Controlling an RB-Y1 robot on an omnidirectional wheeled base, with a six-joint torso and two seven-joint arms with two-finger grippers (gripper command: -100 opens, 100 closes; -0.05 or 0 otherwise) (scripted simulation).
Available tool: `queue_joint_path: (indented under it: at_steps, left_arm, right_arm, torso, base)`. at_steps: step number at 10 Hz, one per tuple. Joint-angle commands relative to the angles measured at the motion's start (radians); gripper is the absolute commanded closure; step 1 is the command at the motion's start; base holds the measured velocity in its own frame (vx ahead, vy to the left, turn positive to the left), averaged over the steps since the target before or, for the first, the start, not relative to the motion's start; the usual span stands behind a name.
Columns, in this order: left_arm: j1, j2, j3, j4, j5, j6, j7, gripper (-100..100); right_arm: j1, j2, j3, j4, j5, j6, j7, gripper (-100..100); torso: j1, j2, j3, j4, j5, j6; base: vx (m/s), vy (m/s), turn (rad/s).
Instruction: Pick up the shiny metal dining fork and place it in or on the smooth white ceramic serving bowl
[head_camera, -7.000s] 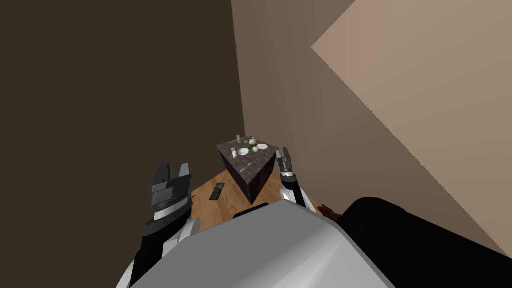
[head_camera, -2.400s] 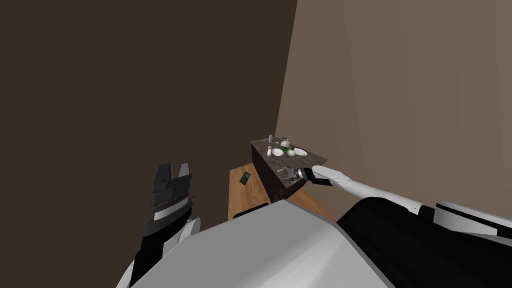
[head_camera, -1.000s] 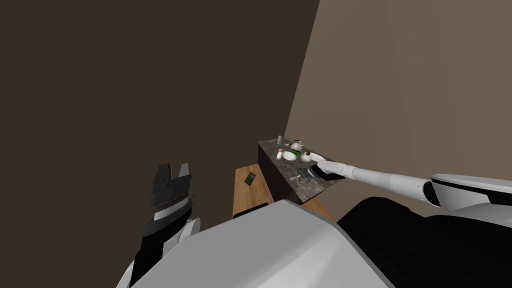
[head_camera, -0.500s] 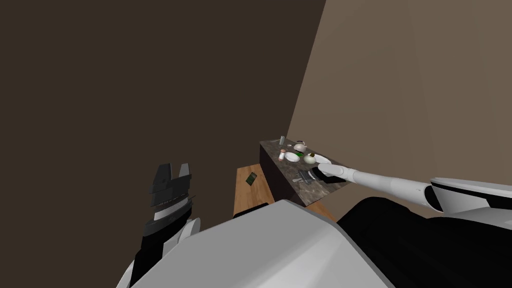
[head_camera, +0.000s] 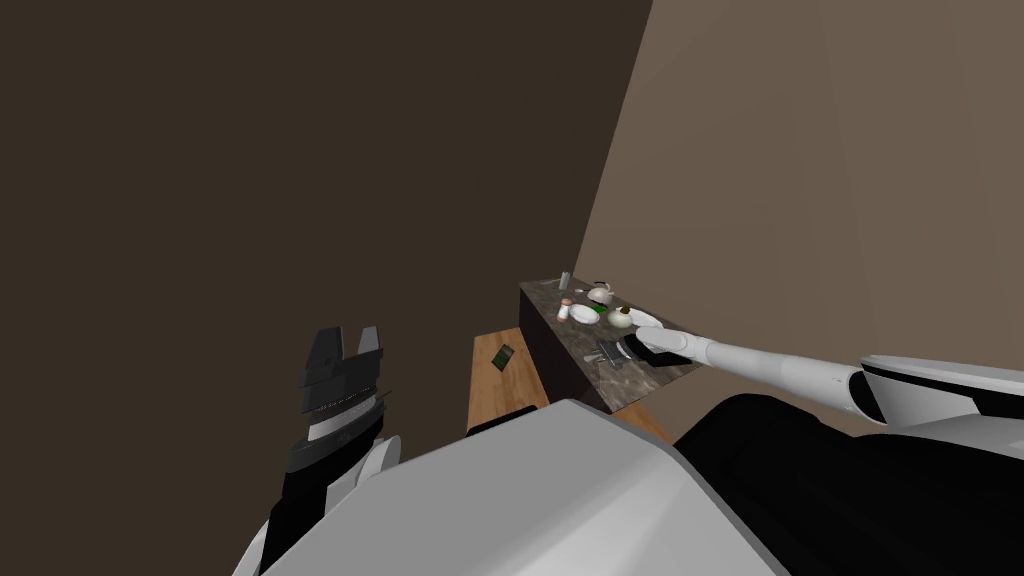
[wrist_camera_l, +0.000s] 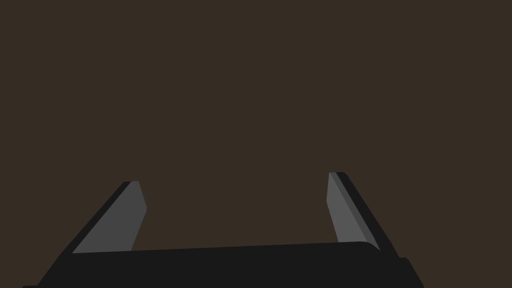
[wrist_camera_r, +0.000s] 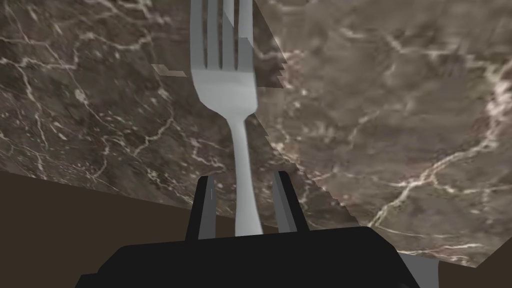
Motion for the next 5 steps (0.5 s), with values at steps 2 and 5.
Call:
queue_joint_path:
  at_steps: [2,5]
  left_arm:
    - [0.0,0.0,0.0,0.0,0.0,0.0,0.0,0]
    - [0.0,0.0,0.0,0.0,0.0,0.0,0.0,0]
  right_arm:
    - [-0.007,-0.008,-0.008,0.001,-0.007,-0.013,0.004,100]
    - [-0.035,-0.067,-0.052,0.003,-0.014,-0.017,0.006,100]
  torso:
    - [0.0,0.001,0.001,0.0,0.001,0.002]
    - [0.0,0.002,0.002,0.001,0.002,0.0]
  base:
    - [-0.008,-0.003,-0.117]
    - [-0.037,-0.011,-0.027]
